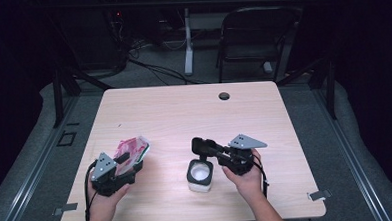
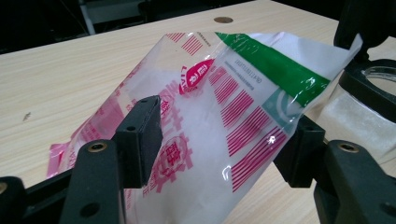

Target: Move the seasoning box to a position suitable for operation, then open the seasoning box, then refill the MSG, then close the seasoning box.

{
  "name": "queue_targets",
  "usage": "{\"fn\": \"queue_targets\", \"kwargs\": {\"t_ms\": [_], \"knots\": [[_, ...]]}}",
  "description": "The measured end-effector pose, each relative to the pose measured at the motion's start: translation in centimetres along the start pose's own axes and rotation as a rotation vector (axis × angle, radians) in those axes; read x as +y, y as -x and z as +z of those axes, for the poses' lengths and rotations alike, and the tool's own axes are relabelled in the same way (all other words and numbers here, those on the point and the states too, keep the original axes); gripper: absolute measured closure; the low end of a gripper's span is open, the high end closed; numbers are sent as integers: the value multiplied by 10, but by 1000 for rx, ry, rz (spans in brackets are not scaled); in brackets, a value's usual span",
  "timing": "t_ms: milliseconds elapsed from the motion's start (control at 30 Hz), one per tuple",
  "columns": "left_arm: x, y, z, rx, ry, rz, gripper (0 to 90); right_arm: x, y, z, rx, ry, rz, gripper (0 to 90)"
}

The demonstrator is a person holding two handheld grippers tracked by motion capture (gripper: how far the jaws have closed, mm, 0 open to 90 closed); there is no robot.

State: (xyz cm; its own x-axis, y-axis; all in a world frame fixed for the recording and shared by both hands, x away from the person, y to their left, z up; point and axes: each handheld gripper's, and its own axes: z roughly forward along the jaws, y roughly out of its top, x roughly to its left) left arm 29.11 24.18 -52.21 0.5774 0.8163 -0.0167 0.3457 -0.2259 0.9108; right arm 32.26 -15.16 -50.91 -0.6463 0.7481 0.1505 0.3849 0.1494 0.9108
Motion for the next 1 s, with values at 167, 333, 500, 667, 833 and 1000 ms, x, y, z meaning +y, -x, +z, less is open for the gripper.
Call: {"fn": "queue_targets", "kwargs": {"t_ms": [167,333,500,667,833,1000], "knots": [[1,-4,-4,13,12,-17,400,2,-3,0,-24,-16,-49,773],[1,-5,-3,11,4,-17,400,2,-5,-1,-35,-16,-69,773],[2,-3,-3,10,13,-15,400,4,-8,-4,-47,10,-77,755],[2,-3,-2,6,3,-11,400,8,-8,-8,-47,25,-84,754],[4,-2,-2,13,13,-13,400,8,-11,-10,-46,34,-88,756],[6,0,0,-2,5,-7,400,8,-15,-12,-58,28,-128,764]]}}
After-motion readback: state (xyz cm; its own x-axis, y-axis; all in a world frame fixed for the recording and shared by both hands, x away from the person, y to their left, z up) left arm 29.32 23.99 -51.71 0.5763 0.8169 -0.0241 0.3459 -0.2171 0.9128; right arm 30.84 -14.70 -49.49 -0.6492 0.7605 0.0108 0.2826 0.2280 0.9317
